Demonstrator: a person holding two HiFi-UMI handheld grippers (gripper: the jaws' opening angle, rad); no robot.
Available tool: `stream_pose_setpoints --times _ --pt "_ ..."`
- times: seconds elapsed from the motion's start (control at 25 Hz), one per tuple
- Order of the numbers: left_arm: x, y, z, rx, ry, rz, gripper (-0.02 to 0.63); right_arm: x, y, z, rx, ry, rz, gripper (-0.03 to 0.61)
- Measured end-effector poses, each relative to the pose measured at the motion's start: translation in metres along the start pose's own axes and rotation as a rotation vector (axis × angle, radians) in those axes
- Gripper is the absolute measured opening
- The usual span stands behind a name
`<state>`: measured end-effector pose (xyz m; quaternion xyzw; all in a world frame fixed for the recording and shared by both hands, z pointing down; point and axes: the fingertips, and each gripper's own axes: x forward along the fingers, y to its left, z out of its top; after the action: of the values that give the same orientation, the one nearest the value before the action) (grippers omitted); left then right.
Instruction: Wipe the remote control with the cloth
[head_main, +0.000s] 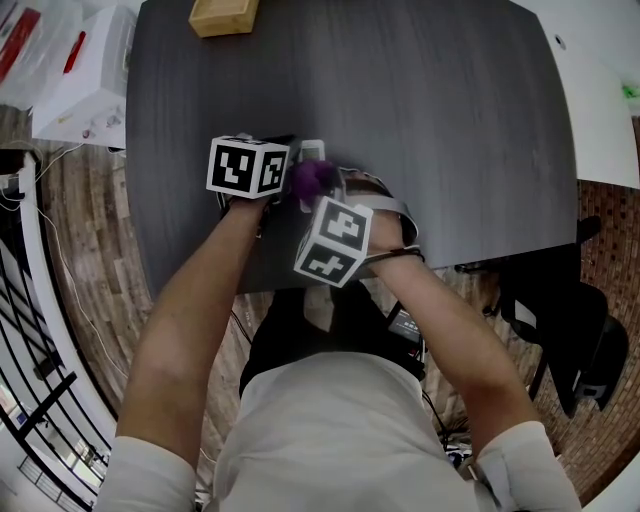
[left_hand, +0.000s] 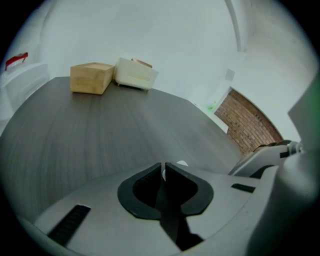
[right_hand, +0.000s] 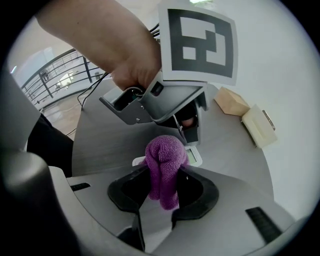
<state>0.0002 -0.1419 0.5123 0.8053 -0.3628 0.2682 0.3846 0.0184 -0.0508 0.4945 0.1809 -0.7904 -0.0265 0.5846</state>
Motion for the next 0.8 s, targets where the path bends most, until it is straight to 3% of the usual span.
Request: stream_pose_setpoints --times 0.28,0.6,0.72,0.8 --pt "0.0 0.001 -0.002 -0.012 -0.003 0.03 0.018 -0.01 0.016 0.004 -0.063 -0.02 -0.023 0.132" --pt "0.0 0.006 -0.006 -0.023 -0.008 0.043 0.018 -0.026 0.064 0.002 -0.079 -0.069 0.071 0.132" --pt "0.001 0.006 -0.005 -0.02 -0.014 0.042 0.018 -0.031 0.077 -0.003 -0.043 -0.094 0.123 0.132" --pt "0.001 0.006 -0.005 -0.023 -0.018 0.037 0.018 -0.04 0.076 -0.004 0.042 -0.136 0.164 0.132"
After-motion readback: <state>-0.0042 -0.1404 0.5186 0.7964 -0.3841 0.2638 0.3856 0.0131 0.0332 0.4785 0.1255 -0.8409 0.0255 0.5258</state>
